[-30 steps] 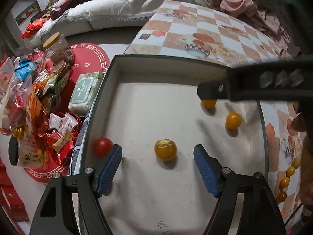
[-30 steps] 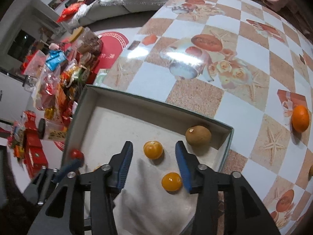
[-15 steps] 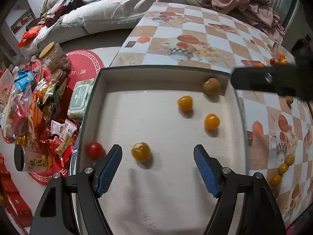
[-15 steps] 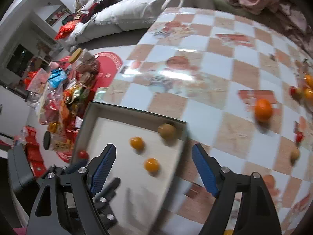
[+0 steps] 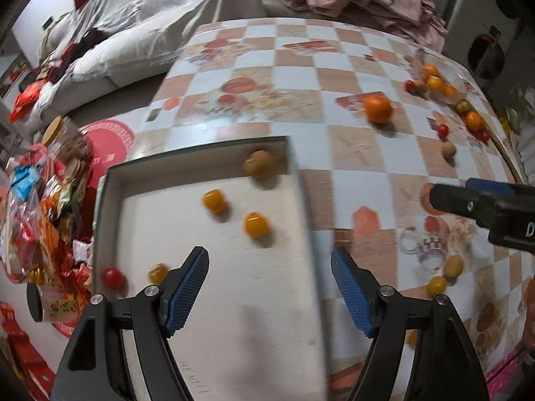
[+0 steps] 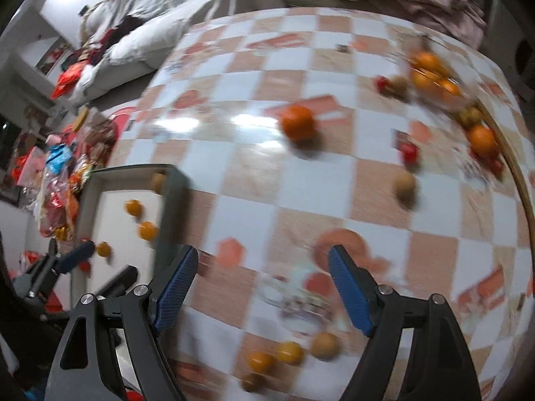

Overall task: Organize fruits
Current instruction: 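Move both open tools back over the remaining fruits on the table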

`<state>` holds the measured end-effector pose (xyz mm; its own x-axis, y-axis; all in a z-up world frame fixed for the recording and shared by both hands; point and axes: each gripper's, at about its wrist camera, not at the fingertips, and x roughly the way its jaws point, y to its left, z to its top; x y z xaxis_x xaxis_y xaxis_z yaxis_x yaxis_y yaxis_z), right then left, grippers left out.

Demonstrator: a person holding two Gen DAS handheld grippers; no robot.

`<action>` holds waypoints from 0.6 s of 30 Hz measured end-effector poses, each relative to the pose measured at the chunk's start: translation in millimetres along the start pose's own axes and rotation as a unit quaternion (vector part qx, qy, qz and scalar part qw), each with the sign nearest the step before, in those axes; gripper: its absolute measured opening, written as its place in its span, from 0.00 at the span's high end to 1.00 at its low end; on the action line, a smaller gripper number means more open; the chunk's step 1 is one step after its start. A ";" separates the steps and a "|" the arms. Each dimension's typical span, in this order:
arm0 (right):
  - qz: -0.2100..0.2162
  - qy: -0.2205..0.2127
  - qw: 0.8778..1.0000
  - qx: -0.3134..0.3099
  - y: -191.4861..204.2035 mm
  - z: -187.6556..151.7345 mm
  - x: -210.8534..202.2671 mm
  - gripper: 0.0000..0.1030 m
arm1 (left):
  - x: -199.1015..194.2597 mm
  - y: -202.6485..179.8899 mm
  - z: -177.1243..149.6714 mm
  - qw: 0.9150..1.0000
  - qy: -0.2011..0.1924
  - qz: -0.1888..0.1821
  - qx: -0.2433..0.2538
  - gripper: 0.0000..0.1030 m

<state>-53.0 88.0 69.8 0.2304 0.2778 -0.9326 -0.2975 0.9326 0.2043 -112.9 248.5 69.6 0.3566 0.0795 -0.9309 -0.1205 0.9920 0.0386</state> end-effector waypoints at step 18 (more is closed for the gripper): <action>-0.051 0.000 0.996 0.074 -109.8 -7.4 -5.0 0.20 | 17.9 -98.3 16.6 0.997 0.020 -0.054 0.049 0.25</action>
<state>-28.4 -17.5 49.8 0.2519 0.1796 -0.9509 -0.1327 0.9798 0.1499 -79.3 154.0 55.2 0.3255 -0.0310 -0.9450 0.0087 0.9995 -0.0298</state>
